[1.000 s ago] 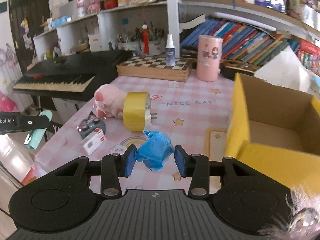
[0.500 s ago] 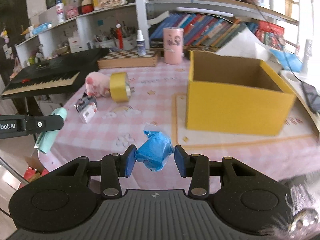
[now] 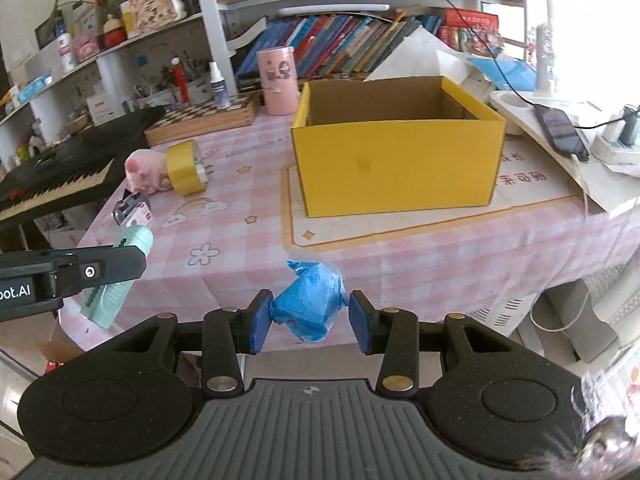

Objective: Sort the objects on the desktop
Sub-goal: 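Carry the mint-green object and blue bag with both tools toward the yellow box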

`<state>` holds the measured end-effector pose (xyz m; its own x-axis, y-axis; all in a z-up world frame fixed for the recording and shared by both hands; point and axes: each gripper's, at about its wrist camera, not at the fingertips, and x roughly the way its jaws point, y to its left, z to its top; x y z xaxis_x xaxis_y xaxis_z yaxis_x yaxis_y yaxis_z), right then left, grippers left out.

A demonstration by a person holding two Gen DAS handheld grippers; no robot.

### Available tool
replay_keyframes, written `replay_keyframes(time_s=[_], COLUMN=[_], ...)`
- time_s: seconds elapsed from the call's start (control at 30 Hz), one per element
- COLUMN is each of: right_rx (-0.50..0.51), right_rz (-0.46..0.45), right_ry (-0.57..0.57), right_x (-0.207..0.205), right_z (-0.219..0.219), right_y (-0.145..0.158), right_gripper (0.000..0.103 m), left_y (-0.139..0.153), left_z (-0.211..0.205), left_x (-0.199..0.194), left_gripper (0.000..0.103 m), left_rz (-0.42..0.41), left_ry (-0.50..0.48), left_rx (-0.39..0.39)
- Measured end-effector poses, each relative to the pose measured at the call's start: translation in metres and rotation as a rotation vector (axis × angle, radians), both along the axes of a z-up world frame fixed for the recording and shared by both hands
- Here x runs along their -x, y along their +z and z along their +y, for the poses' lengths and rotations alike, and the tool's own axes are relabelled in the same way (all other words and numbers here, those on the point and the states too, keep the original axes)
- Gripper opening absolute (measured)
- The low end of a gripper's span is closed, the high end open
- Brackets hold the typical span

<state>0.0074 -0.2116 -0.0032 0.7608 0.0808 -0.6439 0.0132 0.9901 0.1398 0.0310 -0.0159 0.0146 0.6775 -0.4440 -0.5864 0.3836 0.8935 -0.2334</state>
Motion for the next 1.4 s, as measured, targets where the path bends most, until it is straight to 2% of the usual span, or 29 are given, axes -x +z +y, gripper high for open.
replay_keyframes(time_s=[0.23, 0.5, 0.8, 0.97, 1.13, 1.4], right_rx=[-0.002, 0.023, 0.031, 0.032, 0.052, 0.065], right_rz=[0.024, 0.049, 0.064, 0.039, -0.039, -0.134], right_ry=[-0.046, -0.025, -0.111, -0.160, -0.193, -0.152], right_x=[0.001, -0.011, -0.030, -0.046, -0.067, -0.127], right_z=[-0.009, -0.012, -0.051, -0.078, -0.107, -0.145], right_y=[-0.003, -0.003, -0.004, 0.003, 0.021, 0.050], right_gripper=[0.039, 0.039, 0.039, 0.039, 0.039, 0.039], left_y=[-0.004, -0.007, -0.012, -0.002, 0.018, 0.045], left_z=[-0.013, -0.020, -0.060, -0.084, -0.110, -0.140], left_x=[-0.005, -0.020, -0.048, -0.069, -0.092, -0.137], left_gripper=[0.023, 0.023, 0.023, 0.023, 0.023, 0.023], left_rz=[0.015, 0.036, 0.047, -0.002, -0.095, -0.221], left_ry=[-0.068, -0.072, -0.172, -0.210, -0.226, -0.156], left_rx=[0.001, 0.026, 0.031, 0.036, 0.036, 0.033])
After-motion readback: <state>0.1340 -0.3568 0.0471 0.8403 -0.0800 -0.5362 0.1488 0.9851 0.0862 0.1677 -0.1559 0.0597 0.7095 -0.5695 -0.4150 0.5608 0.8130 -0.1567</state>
